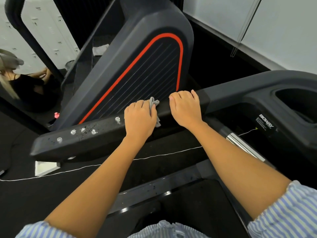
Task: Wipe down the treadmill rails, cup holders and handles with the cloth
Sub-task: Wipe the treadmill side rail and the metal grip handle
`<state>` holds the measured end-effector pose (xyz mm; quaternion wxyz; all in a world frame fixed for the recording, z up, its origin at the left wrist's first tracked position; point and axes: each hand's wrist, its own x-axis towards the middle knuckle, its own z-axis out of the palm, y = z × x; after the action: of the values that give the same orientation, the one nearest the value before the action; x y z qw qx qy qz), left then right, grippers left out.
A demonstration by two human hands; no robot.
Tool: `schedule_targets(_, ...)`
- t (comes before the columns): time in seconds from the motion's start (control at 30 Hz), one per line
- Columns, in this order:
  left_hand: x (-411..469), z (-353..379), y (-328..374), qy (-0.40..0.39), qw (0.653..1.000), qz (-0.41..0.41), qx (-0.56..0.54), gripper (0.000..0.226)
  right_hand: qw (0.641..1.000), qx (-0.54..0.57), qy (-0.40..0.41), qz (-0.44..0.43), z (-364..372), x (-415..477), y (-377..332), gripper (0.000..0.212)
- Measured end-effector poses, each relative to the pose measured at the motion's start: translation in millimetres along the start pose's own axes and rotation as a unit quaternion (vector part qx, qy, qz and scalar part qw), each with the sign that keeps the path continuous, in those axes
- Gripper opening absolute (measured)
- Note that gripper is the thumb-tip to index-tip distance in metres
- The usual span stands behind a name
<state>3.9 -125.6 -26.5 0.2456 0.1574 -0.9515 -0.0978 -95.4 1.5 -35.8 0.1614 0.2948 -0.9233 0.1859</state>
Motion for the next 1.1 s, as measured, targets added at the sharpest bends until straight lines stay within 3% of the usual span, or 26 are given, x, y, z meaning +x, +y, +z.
schedule_targets(0.1,0.9,6.6,13.9,-0.009,0.999,0.029,-0.017,0.04,1.0,-0.003,-0.006,-0.004,-0.8,-0.1,-0.6,0.053)
schedule_targets(0.23,-3.6,3.6,11.2,-0.015,0.996,0.082,-0.029,0.038,1.0,-0.009,-0.022,-0.012,-0.7,1.6,2.8,0.038)
schedule_targets(0.33,-11.7,-6.0,-3.5,0.001,0.996,0.083,-0.015,0.035,1.0,-0.003,-0.026,-0.012,-1.9,1.5,2.4,0.043)
schedule_targets(0.4,-19.1,-11.4,-13.9,0.014,0.997,0.075,-0.006,0.033,0.999,-0.004,-0.033,-0.015,-3.9,0.9,2.2,0.05)
schedule_targets(0.67,-21.7,-11.2,-18.8,0.049,0.997,-0.061,0.022,0.036,0.995,-0.003,-0.091,-0.03,-9.2,2.9,4.9,0.039)
schedule_targets(0.77,-26.0,-6.6,-5.3,0.06,0.998,-0.032,0.007,0.032,0.993,0.012,-0.118,-0.022,-10.8,6.6,5.9,0.039)
schedule_targets(0.93,-38.6,-16.5,-21.5,0.006,0.997,0.065,0.029,0.037,0.99,0.032,-0.137,-0.02,-10.5,10.3,8.1,0.039)
schedule_targets(1.1,-52.2,-30.9,-47.4,0.031,0.997,0.032,0.064,0.035,0.991,0.017,-0.132,-0.028,-9.7,10.0,9.8,0.038)
